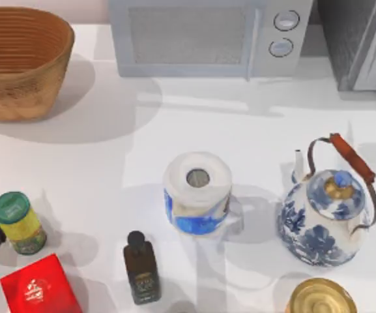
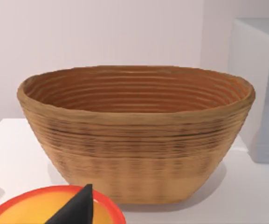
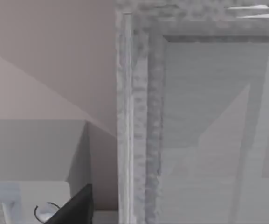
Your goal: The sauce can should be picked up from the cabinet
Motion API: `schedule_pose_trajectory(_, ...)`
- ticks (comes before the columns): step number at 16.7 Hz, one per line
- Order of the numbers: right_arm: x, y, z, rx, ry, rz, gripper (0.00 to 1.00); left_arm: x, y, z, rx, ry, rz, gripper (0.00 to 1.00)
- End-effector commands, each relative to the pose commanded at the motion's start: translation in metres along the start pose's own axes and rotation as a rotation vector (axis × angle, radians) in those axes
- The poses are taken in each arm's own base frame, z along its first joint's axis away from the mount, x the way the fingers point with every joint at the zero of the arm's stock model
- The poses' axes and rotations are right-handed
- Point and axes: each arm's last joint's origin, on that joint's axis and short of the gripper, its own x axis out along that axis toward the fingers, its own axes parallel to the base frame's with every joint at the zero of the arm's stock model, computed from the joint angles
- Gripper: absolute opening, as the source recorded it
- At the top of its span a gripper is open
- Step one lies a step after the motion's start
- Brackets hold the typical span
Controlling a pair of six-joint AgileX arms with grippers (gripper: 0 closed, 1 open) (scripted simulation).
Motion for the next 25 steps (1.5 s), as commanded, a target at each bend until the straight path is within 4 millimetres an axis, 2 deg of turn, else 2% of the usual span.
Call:
schedule_pose_trajectory(3, 0.027, 0.007, 0.060, 0.001, -0.012, -0.001, 1.00, 0.000, 0.000, 0.000, 0.000, 0.000, 0.000, 1.00)
schedule_pose_trajectory(5, 0.048, 0.013, 0.093, 0.002, -0.020, -0.001, 1.00, 0.000, 0.000, 0.000, 0.000, 0.000, 0.000, 1.00)
schedule_pose_trajectory(9, 0.086, 0.026, 0.134, 0.004, -0.027, 0.001, 1.00, 0.000, 0.000, 0.000, 0.000, 0.000, 0.000, 1.00)
schedule_pose_trajectory(13, 0.109, 0.035, 0.148, 0.003, -0.017, 0.002, 1.00, 0.000, 0.000, 0.000, 0.000, 0.000, 0.000, 1.00)
schedule_pose_trajectory(21, 0.115, 0.035, 0.150, 0.004, -0.020, -0.002, 1.00, 0.000, 0.000, 0.000, 0.000, 0.000, 0.000, 1.00)
schedule_pose_trajectory(23, 0.129, 0.037, 0.154, 0.006, -0.024, -0.003, 1.00, 0.000, 0.000, 0.000, 0.000, 0.000, 0.000, 1.00)
schedule_pose_trajectory(25, 0.153, 0.040, 0.153, 0.005, -0.015, -0.004, 1.00, 0.000, 0.000, 0.000, 0.000, 0.000, 0.000, 1.00)
